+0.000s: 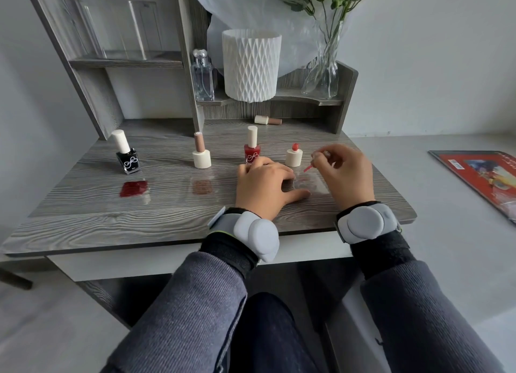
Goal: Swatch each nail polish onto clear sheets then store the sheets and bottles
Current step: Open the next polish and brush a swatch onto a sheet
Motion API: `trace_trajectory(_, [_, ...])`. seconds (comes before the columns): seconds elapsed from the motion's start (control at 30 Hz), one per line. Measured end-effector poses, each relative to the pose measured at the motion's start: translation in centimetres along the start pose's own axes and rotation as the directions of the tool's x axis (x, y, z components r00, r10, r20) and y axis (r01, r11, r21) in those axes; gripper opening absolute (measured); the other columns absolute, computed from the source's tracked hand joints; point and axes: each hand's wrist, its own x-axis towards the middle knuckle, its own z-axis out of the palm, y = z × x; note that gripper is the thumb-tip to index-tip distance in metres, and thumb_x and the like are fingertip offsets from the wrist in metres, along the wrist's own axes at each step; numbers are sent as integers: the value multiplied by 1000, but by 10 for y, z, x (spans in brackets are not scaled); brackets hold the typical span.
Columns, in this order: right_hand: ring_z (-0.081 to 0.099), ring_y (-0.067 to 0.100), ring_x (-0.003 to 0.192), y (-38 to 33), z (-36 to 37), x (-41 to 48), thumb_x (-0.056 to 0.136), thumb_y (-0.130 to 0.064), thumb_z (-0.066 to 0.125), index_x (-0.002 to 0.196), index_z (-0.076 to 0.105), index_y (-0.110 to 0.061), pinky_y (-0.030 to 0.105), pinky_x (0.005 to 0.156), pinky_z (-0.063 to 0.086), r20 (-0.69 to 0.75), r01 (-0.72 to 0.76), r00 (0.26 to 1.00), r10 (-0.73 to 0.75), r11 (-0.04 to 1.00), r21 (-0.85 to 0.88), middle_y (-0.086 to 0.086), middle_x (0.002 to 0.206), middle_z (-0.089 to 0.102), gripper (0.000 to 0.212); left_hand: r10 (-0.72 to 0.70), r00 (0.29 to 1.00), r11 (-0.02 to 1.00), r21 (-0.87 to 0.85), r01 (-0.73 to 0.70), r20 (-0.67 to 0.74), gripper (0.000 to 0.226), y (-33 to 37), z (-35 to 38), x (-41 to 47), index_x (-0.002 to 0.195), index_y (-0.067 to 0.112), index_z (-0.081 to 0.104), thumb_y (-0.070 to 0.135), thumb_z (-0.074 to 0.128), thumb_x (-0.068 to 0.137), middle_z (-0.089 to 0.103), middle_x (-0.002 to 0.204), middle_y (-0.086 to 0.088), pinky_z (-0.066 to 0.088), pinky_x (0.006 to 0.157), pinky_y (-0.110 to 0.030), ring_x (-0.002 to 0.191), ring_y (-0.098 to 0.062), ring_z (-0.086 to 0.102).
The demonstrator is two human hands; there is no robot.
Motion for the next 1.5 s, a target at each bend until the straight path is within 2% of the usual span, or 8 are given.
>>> trace_trajectory(0.17, [55, 14, 65, 1, 3, 0, 85, -18, 64, 80, 74, -14, 31, 62, 43, 152, 28, 988, -20, 998, -54, -4, 66, 62, 11, 8, 1000, 1000, 9, -8, -5, 52, 0, -1, -1, 114, 32, 67, 68, 55, 78, 62, 119, 20, 23, 88, -36, 120, -9, 38])
trace_trajectory(0.33, [58, 18, 67, 1, 3, -1, 80, -19, 66, 76, 72, -13, 36, 65, 48, 215, 25, 976, -10, 997, -69, 0, 68, 65, 10, 8, 1000, 1000, 8, -8, -12, 50, -1, 0, 0, 112, 33, 67, 67, 56, 78, 62, 117, 21, 21, 84, -35, 120, -9, 38])
trace_trajectory(0.47, [58, 19, 66, 1, 3, -1, 77, -20, 64, 69, 69, -13, 36, 65, 47, 217, -16, 976, 32, 997, -75, 0, 63, 64, 11, -3, 1000, 1000, 3, 3, -7, 51, -1, 1, 0, 113, 34, 67, 68, 57, 77, 62, 118, 22, 21, 86, -35, 120, -8, 38])
trace_trajectory(0.67, [57, 19, 66, 2, 2, 0, 85, -24, 64, 72, 70, -18, 39, 67, 48, 93, 17, 996, -14, 1000, -26, -3, 66, 64, 16, -2, 1000, 1000, 9, 2, -6, 52, 0, 0, 0, 114, 34, 66, 69, 55, 77, 61, 120, 22, 22, 88, -36, 120, -9, 38])
trace_trajectory(0.83, [58, 18, 68, 1, 3, -1, 85, -25, 65, 78, 73, -17, 40, 68, 50, 176, 26, 984, -13, 997, -75, -2, 69, 65, 14, 11, 1000, 1000, 18, -10, -22, 51, 0, 1, -1, 111, 33, 68, 69, 54, 77, 62, 117, 21, 21, 86, -36, 119, -9, 39])
trace_trajectory(1.17, [58, 26, 66, 0, 3, -1, 77, -18, 63, 65, 68, -9, 42, 65, 48, 234, -11, 972, 30, 997, -79, 7, 62, 63, 16, 3, 1000, 1000, -9, -4, -24, 50, 0, 1, -1, 112, 34, 68, 67, 58, 76, 62, 117, 21, 23, 88, -37, 119, -9, 39])
trace_trajectory(1.33, [62, 21, 67, 1, 2, 0, 80, -16, 61, 69, 70, -14, 36, 66, 51, 139, -61, 988, 61, 998, -5, 2, 64, 68, 15, -2, 1000, 1000, -5, 2, -7, 55, -1, 1, 0, 113, 33, 67, 70, 56, 75, 62, 119, 22, 22, 89, -36, 120, -9, 38])
trace_trajectory(1.5, [57, 15, 59, 2, 2, -1, 82, -21, 67, 80, 70, -18, 29, 62, 45, 212, -58, 975, 63, 998, -28, 2, 64, 67, 5, 0, 1000, 1000, 3, 0, 5, 54, 0, 0, 0, 113, 32, 67, 69, 55, 76, 61, 119, 21, 22, 88, -37, 120, -9, 38])
